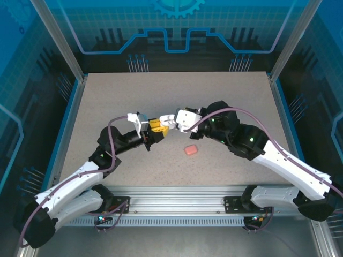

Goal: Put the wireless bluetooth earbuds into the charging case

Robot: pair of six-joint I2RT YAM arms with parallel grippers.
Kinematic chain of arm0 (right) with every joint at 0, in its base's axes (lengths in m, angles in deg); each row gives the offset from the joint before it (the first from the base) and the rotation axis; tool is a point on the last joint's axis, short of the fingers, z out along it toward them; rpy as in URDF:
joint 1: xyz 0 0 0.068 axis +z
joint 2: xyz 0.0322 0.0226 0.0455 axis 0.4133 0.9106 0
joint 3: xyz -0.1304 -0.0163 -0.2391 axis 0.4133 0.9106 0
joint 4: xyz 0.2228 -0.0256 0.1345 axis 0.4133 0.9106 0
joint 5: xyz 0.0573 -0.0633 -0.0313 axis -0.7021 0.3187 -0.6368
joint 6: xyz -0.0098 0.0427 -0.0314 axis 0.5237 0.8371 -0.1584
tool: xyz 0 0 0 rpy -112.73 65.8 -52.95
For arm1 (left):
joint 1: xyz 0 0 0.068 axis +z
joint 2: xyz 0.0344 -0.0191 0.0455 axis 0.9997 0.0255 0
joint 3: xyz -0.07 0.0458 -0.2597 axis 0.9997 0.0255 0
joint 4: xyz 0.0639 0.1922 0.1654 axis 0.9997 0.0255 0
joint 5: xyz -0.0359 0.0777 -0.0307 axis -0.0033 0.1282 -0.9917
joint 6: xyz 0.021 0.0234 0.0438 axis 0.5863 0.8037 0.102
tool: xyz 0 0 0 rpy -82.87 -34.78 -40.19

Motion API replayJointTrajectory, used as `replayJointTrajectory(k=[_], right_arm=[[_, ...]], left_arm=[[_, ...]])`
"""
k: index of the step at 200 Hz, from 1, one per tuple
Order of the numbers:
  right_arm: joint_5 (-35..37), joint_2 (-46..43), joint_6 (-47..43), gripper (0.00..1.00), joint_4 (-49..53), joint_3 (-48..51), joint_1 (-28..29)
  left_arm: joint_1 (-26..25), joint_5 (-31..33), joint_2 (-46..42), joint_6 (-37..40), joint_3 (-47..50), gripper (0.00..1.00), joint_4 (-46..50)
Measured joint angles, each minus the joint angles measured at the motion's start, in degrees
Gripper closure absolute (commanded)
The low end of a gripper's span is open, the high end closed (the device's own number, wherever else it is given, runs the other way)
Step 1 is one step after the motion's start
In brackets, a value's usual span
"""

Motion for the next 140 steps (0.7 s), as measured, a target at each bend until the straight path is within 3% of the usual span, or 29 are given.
replayJointTrajectory(k=[140], right_arm=[[4.2,4.1,-7.4,0.77,-1.5,-1.9,2.3]], left_arm=[[0.0,-0.4,0.0,-0.9,0.0,1.00,-0.9]])
